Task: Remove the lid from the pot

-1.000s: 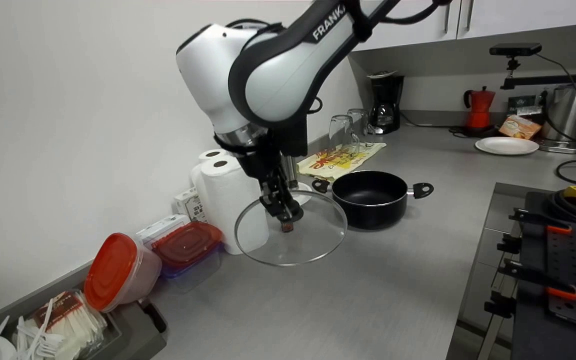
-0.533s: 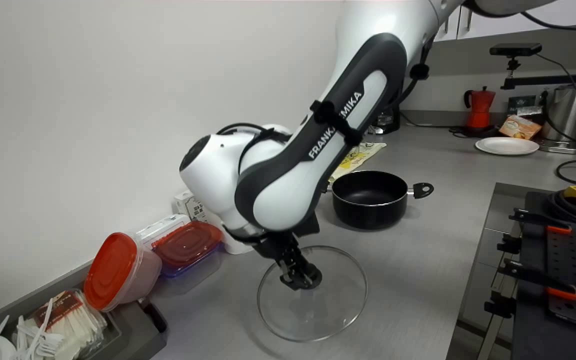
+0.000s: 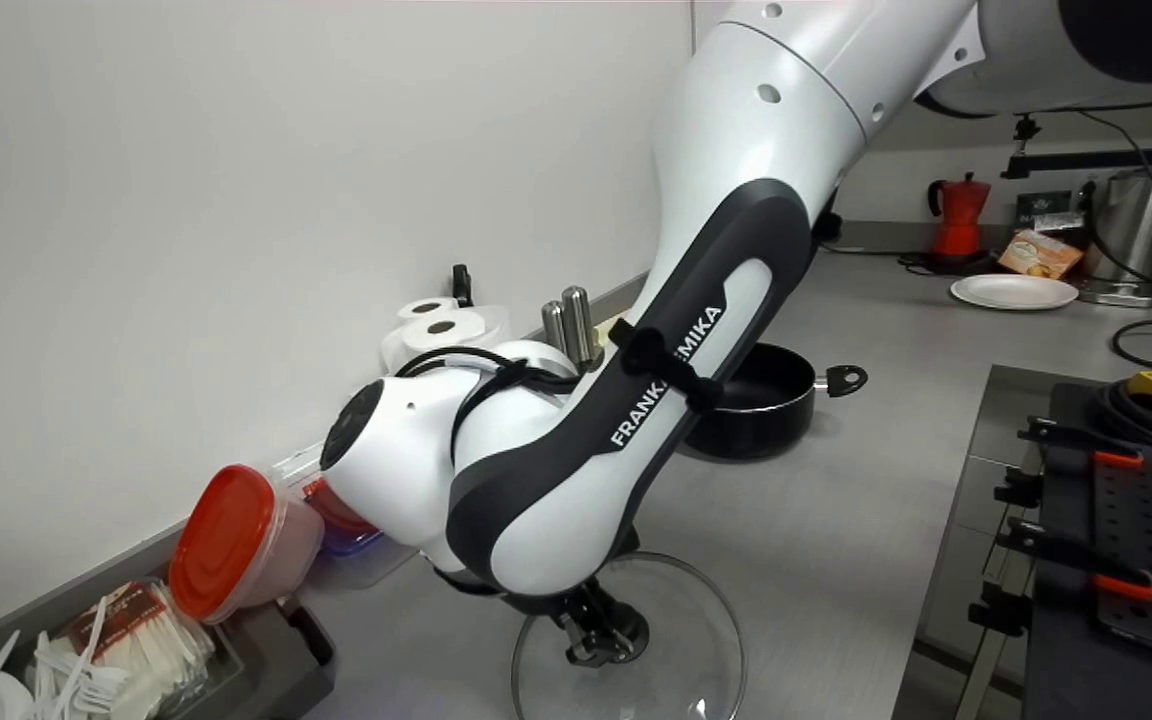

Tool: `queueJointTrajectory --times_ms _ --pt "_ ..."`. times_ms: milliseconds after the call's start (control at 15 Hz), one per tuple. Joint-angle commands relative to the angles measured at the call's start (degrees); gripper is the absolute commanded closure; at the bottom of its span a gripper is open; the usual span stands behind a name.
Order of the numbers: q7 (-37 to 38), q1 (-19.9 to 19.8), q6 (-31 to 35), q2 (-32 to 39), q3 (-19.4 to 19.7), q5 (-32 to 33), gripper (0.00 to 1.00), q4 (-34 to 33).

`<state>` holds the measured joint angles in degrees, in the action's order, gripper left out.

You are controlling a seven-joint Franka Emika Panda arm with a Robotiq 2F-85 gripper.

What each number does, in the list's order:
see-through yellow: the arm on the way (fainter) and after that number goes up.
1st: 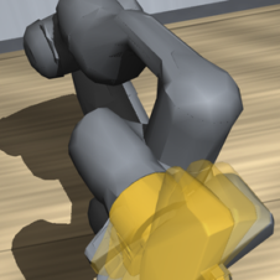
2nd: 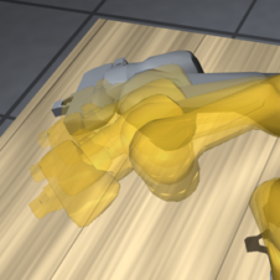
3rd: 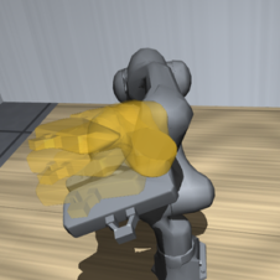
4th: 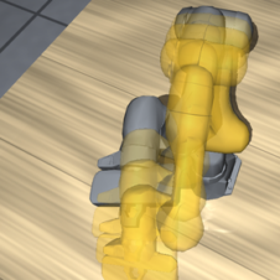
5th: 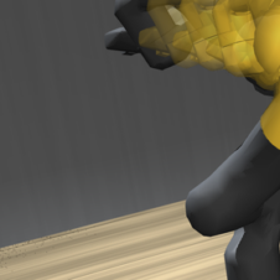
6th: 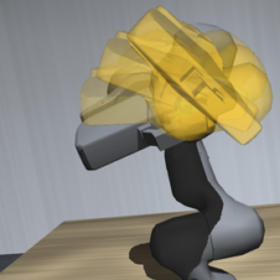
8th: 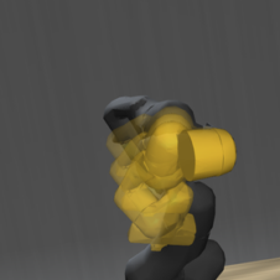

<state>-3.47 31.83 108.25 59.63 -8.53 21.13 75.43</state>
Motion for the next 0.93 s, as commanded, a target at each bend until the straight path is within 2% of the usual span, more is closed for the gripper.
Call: queueJointTrajectory --times_ms 0,333,867 --pt "-3.3 0.6 -5.0 2.2 0.5 0.9 0.74 -6.6" --pt "-5.4 0.3 -6.7 3.9 0.9 0.6 0.74 -10.3" --pt "-3.5 0.0 -4.8 6.7 1.0 -0.5 0.74 -12.7"
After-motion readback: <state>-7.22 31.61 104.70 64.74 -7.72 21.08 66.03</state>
